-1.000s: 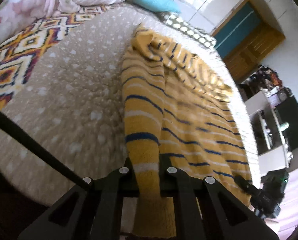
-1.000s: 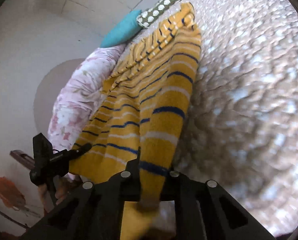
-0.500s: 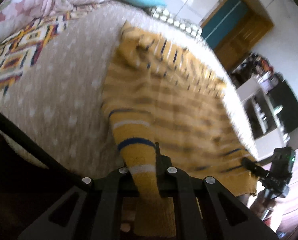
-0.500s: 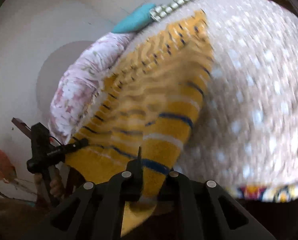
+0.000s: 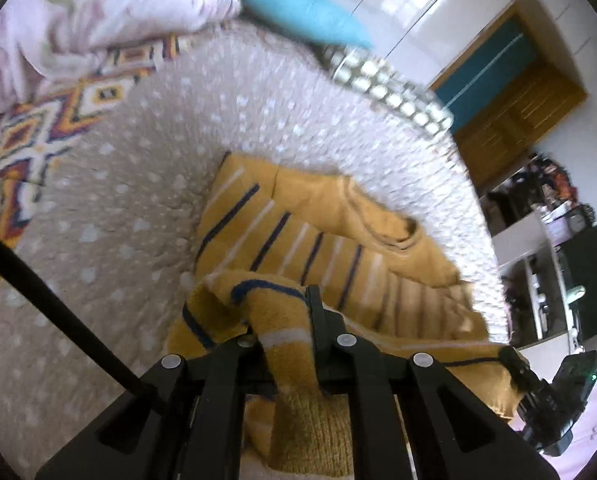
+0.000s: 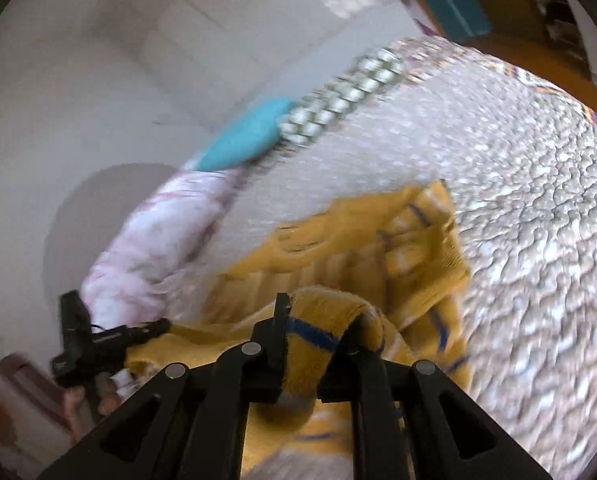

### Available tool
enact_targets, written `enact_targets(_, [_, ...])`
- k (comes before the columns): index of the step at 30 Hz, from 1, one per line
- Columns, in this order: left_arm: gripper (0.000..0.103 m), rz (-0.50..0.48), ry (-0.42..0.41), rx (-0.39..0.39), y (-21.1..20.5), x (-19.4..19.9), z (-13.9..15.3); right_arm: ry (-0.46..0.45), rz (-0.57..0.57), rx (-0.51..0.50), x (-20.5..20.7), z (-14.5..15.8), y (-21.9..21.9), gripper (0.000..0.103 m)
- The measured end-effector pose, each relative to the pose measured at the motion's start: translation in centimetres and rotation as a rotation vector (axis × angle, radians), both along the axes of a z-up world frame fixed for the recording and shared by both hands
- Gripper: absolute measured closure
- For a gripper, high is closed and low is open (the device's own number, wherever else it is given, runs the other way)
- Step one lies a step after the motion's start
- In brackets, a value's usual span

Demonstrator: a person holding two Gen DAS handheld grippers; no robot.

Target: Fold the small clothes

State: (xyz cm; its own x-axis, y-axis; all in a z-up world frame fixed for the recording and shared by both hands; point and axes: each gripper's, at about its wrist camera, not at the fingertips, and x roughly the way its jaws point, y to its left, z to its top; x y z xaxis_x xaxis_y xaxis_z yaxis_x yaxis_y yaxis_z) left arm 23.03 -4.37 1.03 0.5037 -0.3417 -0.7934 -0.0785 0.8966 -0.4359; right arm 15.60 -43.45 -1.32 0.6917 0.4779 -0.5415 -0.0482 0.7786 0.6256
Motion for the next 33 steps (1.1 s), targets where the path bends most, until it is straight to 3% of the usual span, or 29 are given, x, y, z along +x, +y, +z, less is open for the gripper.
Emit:
enact_targets(2, [0.094, -0.002, 0.023, -0.003, -0.1, 1.0, -0.8, 0.062, -0.017, 0.028, 2.3, -1.5, -0.6, 0.086])
enact_targets(4, [0.091, -0.003, 0.035, -0.065, 0.5, 2.0, -1.2, 0.085, -0.025, 0.091, 3.6, -2.4, -1.6, 0.077])
enact_targets(6, [0.081, -0.009, 0.032, -0.188, 1.5, 2.5, -1.5, 0.095, -0.022, 0.183, 5.2, -3.3, -2.7, 0.054])
enact_targets(8, [0.060, 0.016, 0.032, -0.314, 3.0, 3.2, -1.9, 0.116, -0.035, 0.279, 6.7, -4.2, -3.5, 0.045])
enact_targets(10, [0.056, 0.057, 0.029, -0.397, 4.2, 3.7, -2.2, 0.136, -0.057, 0.328, 7.6, -4.9, -4.0, 0.042])
enact_targets(13, [0.056, 0.066, 0.033, -0.445, 5.0, 4.5, -2.6, 0.161, -0.099, 0.402, 8.9, -6.3, -5.0, 0.039])
enact_targets(16, [0.036, 0.106, 0.005, -0.374, 5.6, 4.5, -1.9, 0.174, -0.156, 0.525, 9.9, -7.4, -6.1, 0.031])
enact_targets(18, [0.034, 0.109, -0.006, -0.339, 5.9, 4.1, -1.4, 0.182, -0.182, 0.526, 10.5, -7.2, -6.4, 0.031])
enact_targets(20, [0.034, 0.073, -0.012, -0.329, 6.1, 3.6, -0.9, 0.166, -0.163, 0.460, 10.5, -6.1, -6.3, 0.031])
enact_targets(26, [0.031, -0.077, -0.054, -0.076, 6.0, -1.3, -0.1, 0.045, -0.035, 0.136, 5.1, -1.6, -5.6, 0.030])
enact_targets(30, [0.031, -0.200, -0.059, 0.017, 5.3, -5.8, -2.1, 0.055, 0.007, -0.018, 0.1, -2.1, -5.4, 0.030])
enact_targets(33, [0.031, -0.253, -0.043, 0.022, 4.5, -7.2, -4.1, 0.085, 0.026, -0.074, -2.8, -4.0, -4.5, 0.030])
